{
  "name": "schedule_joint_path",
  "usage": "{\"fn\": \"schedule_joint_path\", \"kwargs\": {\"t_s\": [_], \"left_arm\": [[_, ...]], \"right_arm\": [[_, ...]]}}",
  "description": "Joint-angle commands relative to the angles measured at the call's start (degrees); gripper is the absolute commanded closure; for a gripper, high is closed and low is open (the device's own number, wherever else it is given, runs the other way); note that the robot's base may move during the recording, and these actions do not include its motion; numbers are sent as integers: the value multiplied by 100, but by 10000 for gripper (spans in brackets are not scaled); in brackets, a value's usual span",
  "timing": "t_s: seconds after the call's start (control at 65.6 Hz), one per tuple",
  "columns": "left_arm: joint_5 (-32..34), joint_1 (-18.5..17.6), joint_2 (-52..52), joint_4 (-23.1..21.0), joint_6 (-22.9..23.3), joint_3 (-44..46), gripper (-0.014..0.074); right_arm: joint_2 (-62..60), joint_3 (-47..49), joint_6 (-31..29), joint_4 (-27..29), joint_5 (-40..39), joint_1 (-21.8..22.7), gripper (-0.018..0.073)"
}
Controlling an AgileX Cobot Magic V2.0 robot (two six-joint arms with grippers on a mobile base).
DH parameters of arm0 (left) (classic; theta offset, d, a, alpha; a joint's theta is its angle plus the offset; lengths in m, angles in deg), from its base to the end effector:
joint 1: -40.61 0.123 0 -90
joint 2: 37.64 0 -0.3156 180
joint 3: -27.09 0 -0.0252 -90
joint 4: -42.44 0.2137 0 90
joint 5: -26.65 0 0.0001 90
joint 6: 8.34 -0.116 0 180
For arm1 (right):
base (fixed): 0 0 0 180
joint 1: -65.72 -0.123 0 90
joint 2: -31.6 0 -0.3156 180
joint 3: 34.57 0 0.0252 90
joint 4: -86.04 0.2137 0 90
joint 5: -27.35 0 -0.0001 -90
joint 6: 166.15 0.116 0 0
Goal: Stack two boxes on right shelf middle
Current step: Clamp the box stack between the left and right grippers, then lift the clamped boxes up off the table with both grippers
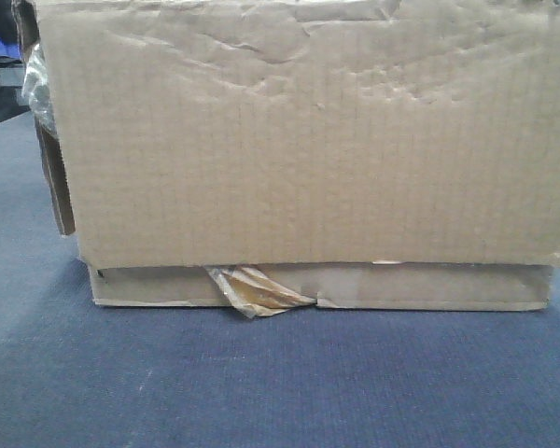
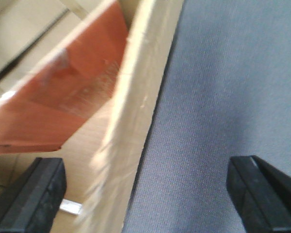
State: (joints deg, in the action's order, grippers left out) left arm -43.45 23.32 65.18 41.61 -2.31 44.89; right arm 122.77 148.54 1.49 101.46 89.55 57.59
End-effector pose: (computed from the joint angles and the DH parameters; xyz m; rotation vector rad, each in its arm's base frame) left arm 0.3141 -0.0994 0.3691 0.2638 2.7030 -0.1406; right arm 0.2699 0.0661 0.3739 -0.3816 2.5688 0.3287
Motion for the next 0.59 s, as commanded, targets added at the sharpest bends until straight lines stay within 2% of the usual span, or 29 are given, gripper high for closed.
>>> {"fn": "schedule_joint_path", "kwargs": {"t_s": [0.0, 0.229, 0.35, 0.396, 0.457, 0.533, 0.549, 0.579], "left_arm": [[59, -40, 114, -89, 54, 4, 109], [84, -40, 228, -89, 64, 4, 115], [84, -40, 228, -89, 64, 4, 165], [84, -40, 228, -89, 64, 4, 202], [70, -40, 228, -89, 64, 4, 314], [61, -40, 228, -89, 64, 4, 469], [61, -40, 228, -89, 64, 4, 521], [50, -40, 228, -89, 64, 4, 576]], "right_arm": [[133, 61, -66, 2, -130, -14, 0], [400, 61, -66, 2, -309, -167, 0], [536, 61, -66, 2, -309, -167, 6], [559, 61, -66, 2, -309, -167, 32], [572, 61, -66, 2, -309, -167, 110], [572, 61, -66, 2, -309, -167, 268], [572, 61, -66, 2, -309, -167, 286], [572, 61, -66, 2, -309, -167, 379]]}}
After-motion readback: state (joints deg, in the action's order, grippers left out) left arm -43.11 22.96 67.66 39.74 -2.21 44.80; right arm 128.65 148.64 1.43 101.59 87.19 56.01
